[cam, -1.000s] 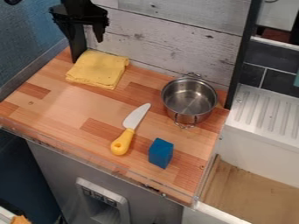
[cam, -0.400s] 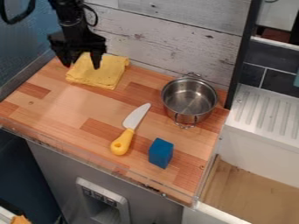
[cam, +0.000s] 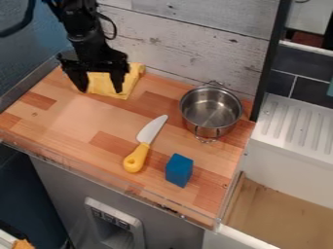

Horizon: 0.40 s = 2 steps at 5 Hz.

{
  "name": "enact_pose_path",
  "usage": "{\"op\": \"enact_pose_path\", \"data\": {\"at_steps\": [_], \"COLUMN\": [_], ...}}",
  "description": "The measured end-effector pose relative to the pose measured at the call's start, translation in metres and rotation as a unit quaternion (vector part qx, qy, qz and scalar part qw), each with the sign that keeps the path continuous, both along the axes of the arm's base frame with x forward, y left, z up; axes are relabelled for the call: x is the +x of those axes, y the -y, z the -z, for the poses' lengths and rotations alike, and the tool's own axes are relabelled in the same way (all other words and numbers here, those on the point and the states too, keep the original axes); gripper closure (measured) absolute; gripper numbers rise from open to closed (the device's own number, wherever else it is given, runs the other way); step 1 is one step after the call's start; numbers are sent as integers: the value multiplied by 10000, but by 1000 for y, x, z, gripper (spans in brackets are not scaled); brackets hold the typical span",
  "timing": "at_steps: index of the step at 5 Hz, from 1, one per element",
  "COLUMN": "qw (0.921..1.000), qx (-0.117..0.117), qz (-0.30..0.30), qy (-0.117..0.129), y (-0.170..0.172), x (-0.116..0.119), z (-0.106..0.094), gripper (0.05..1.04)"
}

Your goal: Move the yellow knife to the left side of the table

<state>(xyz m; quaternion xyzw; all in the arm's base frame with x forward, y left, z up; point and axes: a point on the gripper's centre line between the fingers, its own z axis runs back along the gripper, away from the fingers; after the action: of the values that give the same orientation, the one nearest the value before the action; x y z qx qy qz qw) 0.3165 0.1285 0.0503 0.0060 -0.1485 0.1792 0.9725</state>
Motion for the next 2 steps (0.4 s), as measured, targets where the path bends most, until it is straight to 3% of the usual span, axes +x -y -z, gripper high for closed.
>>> {"op": "enact_pose_path", "data": {"at_steps": [2], "qw": [9971], "qx": [-134], "qz": [688], "qy": [-311], "y": [53], "x": [-25], "z": [16], "gripper": [85]}}
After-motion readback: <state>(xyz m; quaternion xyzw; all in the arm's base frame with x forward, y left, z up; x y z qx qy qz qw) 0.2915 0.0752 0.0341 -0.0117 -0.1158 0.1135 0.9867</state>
